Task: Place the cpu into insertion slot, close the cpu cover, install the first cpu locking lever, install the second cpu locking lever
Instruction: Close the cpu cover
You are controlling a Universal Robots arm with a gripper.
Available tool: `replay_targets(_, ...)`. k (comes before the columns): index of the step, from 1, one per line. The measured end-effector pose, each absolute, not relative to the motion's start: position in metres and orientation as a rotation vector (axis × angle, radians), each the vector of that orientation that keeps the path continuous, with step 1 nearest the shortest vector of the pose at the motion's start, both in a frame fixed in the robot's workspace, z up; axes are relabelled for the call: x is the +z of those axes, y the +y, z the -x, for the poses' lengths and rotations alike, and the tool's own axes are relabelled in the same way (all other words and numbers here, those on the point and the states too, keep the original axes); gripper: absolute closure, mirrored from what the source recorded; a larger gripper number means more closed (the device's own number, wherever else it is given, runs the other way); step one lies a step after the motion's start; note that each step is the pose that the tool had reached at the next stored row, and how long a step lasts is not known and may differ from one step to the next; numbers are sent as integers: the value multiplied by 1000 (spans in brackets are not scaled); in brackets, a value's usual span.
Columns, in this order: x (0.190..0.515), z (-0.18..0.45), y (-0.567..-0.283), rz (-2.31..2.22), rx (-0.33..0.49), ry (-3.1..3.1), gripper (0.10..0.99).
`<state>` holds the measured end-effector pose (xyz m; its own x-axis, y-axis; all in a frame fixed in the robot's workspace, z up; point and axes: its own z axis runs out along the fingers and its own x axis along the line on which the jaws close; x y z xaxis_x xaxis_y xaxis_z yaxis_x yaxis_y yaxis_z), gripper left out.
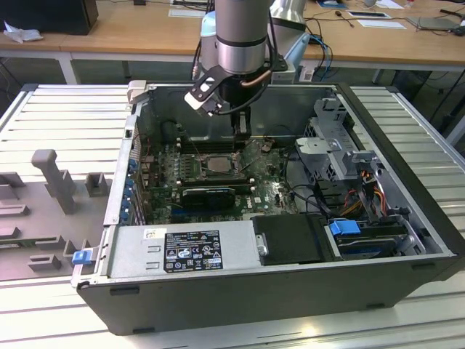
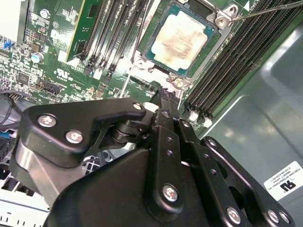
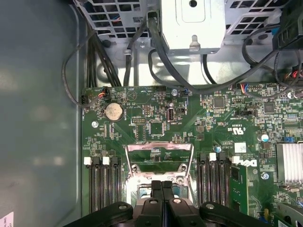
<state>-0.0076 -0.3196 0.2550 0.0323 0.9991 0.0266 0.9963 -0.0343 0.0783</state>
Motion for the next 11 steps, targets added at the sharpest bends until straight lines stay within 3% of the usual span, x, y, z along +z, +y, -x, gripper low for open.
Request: replay_targets(11,260,3,-320,-2231,112,2157,980)
